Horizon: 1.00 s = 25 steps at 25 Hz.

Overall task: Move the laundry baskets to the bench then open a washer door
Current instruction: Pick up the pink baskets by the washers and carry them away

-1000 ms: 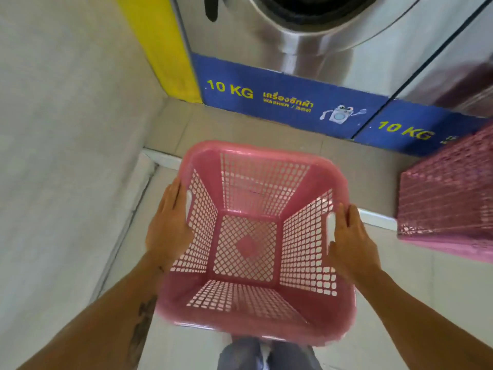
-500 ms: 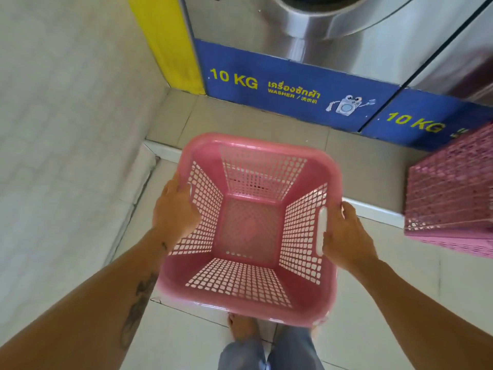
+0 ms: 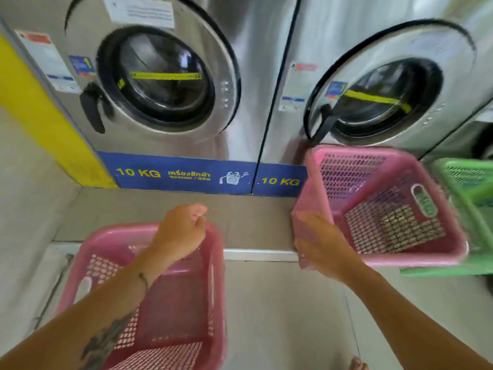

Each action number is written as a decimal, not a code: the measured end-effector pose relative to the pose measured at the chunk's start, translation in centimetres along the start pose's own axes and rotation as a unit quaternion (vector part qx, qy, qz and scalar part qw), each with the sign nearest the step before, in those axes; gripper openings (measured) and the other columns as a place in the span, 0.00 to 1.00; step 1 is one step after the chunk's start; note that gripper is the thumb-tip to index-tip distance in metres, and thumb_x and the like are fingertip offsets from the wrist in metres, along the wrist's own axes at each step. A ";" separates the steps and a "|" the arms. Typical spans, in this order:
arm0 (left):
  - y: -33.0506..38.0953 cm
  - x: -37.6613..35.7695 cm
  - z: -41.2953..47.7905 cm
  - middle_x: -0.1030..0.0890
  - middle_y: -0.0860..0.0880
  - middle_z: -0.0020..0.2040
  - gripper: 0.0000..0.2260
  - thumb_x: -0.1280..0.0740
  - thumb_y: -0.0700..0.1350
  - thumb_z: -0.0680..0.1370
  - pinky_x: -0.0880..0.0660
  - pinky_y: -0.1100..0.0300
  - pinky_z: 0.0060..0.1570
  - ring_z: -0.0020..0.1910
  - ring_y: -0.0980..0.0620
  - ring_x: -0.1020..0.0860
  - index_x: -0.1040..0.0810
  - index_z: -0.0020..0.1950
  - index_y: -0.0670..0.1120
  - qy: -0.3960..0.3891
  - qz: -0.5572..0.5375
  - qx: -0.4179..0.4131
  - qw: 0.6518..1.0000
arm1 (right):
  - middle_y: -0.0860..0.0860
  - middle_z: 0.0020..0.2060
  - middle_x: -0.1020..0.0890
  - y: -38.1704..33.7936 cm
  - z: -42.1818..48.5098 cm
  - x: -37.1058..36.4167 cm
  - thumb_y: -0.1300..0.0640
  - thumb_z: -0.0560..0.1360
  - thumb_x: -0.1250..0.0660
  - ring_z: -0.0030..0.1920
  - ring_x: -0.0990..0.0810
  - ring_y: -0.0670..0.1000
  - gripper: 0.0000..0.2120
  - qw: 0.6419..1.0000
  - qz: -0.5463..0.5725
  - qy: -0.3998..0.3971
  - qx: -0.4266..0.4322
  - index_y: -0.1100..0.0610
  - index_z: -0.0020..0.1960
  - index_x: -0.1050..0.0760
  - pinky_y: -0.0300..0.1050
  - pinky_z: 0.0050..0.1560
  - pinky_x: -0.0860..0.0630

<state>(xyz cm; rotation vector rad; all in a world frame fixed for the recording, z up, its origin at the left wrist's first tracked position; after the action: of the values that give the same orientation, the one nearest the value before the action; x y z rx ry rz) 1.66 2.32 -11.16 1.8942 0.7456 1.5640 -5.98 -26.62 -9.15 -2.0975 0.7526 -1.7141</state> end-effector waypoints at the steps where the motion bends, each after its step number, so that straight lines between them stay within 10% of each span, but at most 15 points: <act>1: 2.7 -1.8 0.3 0.16 0.46 0.55 0.13 0.36 0.37 0.76 0.25 0.53 0.61 0.53 0.48 0.18 0.19 0.58 0.43 -0.002 -0.001 -0.015 1.000 | 0.54 0.62 0.24 1.7 -0.1 2.5 0.57 0.72 0.34 0.61 0.25 0.55 0.22 1.000 0.011 0.017 0.006 0.53 0.66 0.28 0.49 0.64 0.28; 4: 10.7 -8.5 1.5 0.16 0.48 0.53 0.12 0.36 0.37 0.76 0.25 0.53 0.61 0.52 0.50 0.18 0.19 0.57 0.45 -0.004 -0.014 -0.033 0.999 | 0.50 0.57 0.22 9.0 0.1 9.9 0.56 0.68 0.33 0.56 0.23 0.51 0.23 0.996 0.040 0.075 0.033 0.52 0.63 0.25 0.53 0.58 0.24; 8: 18.5 -19.2 3.3 0.17 0.46 0.55 0.13 0.36 0.36 0.76 0.26 0.56 0.57 0.53 0.49 0.19 0.20 0.58 0.43 -0.004 -0.016 -0.037 0.999 | 0.44 0.58 0.29 21.3 -0.1 17.0 0.60 0.71 0.29 0.57 0.30 0.43 0.26 0.992 0.052 0.116 0.009 0.50 0.68 0.29 0.36 0.61 0.34; 12: 23.8 -27.9 6.2 0.24 0.46 0.59 0.21 0.31 0.39 0.70 0.29 0.51 0.59 0.61 0.44 0.26 0.25 0.62 0.45 0.033 0.086 -0.096 0.991 | 0.49 0.59 0.25 32.7 1.7 21.3 0.63 0.67 0.31 0.58 0.25 0.52 0.26 0.990 -0.005 0.139 -0.006 0.53 0.65 0.27 0.46 0.62 0.29; 17: 22.7 -34.1 9.3 0.44 0.37 0.76 0.38 0.29 0.42 0.66 0.37 0.38 0.69 0.75 0.36 0.43 0.40 0.75 0.42 0.045 0.271 -0.058 0.960 | 0.51 0.54 0.27 41.2 7.2 22.6 0.57 0.67 0.43 0.57 0.29 0.55 0.33 0.988 -0.092 0.115 -0.050 0.48 0.73 0.40 0.53 0.59 0.27; 25: 19.1 -35.1 8.8 0.45 0.35 0.77 0.45 0.29 0.30 0.61 0.32 0.41 0.68 0.74 0.33 0.40 0.43 0.76 0.38 0.082 0.291 -0.090 0.949 | 0.59 0.70 0.37 42.9 11.7 19.9 0.65 0.70 0.36 0.63 0.28 0.66 0.44 0.985 -0.121 0.110 -0.056 0.45 0.77 0.55 0.64 0.54 0.23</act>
<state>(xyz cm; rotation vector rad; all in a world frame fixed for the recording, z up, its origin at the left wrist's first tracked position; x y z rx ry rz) 5.85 -36.90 -22.13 1.9621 0.0830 2.0803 -0.09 -73.78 -19.88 -2.1712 0.6927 -2.1065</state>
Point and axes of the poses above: each hand's wrist, its own z-axis towards the middle knuckle, its own x-axis out of the back of the hand, y = z × x, the point moved 5 cm from there along z, towards the middle knuckle
